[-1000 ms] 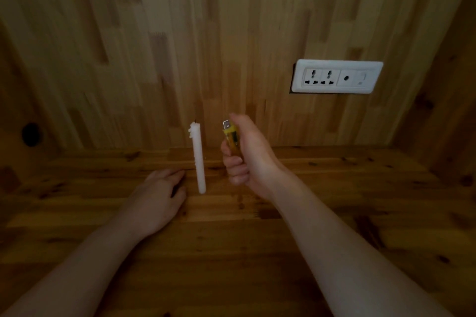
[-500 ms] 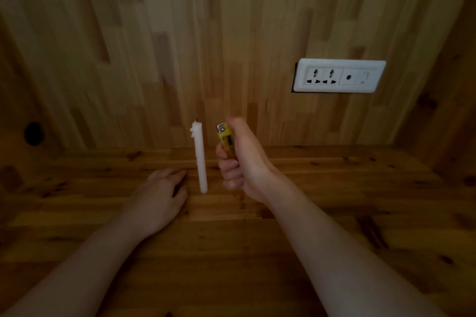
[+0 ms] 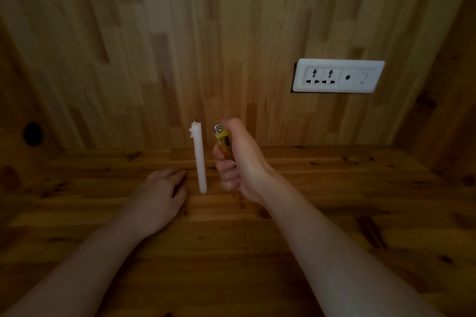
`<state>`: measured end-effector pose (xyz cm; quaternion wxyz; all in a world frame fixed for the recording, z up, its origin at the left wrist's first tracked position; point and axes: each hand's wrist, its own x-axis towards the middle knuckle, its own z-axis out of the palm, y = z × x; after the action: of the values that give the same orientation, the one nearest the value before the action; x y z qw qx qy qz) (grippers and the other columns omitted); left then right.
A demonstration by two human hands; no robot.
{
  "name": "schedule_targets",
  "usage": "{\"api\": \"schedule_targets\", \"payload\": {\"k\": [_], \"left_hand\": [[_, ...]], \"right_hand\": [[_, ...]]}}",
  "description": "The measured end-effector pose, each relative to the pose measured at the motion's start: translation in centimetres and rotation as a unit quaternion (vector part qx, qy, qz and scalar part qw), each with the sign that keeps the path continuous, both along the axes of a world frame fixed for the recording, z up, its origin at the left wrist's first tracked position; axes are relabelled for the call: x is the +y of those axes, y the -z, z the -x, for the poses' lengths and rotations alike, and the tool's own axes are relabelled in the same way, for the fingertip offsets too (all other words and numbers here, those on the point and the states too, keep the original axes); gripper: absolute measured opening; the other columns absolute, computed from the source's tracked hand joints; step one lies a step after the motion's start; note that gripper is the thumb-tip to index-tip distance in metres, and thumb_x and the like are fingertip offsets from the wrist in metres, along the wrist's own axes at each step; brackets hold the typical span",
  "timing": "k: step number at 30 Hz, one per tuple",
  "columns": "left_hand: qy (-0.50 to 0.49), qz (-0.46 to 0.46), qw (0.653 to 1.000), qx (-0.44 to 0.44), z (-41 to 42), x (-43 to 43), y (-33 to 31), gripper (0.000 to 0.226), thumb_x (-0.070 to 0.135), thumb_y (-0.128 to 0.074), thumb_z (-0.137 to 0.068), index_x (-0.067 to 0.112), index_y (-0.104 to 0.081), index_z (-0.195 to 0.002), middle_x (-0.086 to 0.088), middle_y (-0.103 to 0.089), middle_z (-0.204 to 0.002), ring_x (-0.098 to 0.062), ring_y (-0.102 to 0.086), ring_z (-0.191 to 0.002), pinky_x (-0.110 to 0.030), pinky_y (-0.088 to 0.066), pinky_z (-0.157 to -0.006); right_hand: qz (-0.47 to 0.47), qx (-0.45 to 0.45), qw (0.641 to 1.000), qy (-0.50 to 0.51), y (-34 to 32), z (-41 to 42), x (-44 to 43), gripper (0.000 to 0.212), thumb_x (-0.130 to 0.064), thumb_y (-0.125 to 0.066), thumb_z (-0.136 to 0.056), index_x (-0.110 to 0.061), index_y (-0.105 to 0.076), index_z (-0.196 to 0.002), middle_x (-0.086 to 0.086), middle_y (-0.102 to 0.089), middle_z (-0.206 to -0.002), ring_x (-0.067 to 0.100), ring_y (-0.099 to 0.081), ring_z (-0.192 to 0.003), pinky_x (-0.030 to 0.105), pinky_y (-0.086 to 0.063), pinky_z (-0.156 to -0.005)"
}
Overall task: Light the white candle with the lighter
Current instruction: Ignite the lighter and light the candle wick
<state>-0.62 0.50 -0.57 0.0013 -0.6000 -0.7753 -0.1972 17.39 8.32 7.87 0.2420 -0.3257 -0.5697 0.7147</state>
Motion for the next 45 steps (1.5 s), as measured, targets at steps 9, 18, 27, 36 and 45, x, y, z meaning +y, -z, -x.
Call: {"api": "schedule_targets", "payload": {"k": [9,18,27,36,45], "left_hand": [[0.000,0.003,1.000,0.003,-0.02,-0.02,0.01,0.055,0.045,-0.037,-0.091,0.025,-0.038,-0.142,0.006,-0.037,-0.149,-0.015,-0.028,-0.135,-0.036,-0.025,-0.111],[0.002,-0.001,1.000,0.001,-0.13,-0.03,-0.06,0.055,0.044,-0.037,-0.091,0.024,-0.038,-0.142,0.006,-0.037,-0.149,-0.015,-0.028,-0.135,-0.036,-0.026,-0.110],[-0.003,0.005,1.000,-0.002,-0.12,-0.06,-0.08,0.055,0.045,-0.037,-0.091,0.025,-0.037,-0.142,0.008,-0.037,-0.149,-0.014,-0.027,-0.135,-0.036,-0.026,-0.110],[-0.004,0.008,1.000,-0.004,-0.32,-0.17,-0.26,0.055,0.045,-0.036,-0.091,0.026,-0.036,-0.142,0.007,-0.037,-0.149,-0.015,-0.028,-0.135,-0.039,-0.028,-0.110],[-0.005,0.002,1.000,0.001,-0.34,-0.01,-0.33,0.053,0.042,-0.039,-0.091,0.024,-0.038,-0.142,0.005,-0.039,-0.148,-0.015,-0.029,-0.134,-0.034,-0.025,-0.110]], "right_hand": [[0.011,0.008,1.000,0.000,-0.20,0.06,0.09,0.052,-0.061,-0.035,-0.089,-0.018,-0.044,-0.062,-0.006,-0.030,-0.050,0.012,-0.019,-0.042,0.025,-0.017,-0.039],[0.007,0.002,1.000,-0.001,-0.11,0.37,0.00,0.048,-0.058,-0.033,-0.088,-0.018,-0.043,-0.062,-0.007,-0.030,-0.048,0.012,-0.018,-0.040,0.022,-0.018,-0.037],[0.000,0.003,1.000,0.015,-0.23,0.26,-0.04,0.048,-0.055,-0.031,-0.091,-0.018,-0.043,-0.063,-0.006,-0.030,-0.048,0.012,-0.020,-0.040,0.022,-0.019,-0.037],[-0.007,0.001,1.000,0.015,-0.14,0.37,-0.12,0.048,-0.055,-0.031,-0.090,-0.018,-0.042,-0.061,-0.006,-0.030,-0.048,0.013,-0.019,-0.042,0.023,-0.018,-0.037],[-0.016,0.000,1.000,0.023,-0.11,0.48,-0.07,0.049,-0.055,-0.029,-0.091,-0.018,-0.043,-0.062,-0.005,-0.030,-0.048,0.014,-0.019,-0.043,0.025,-0.018,-0.040]]}}
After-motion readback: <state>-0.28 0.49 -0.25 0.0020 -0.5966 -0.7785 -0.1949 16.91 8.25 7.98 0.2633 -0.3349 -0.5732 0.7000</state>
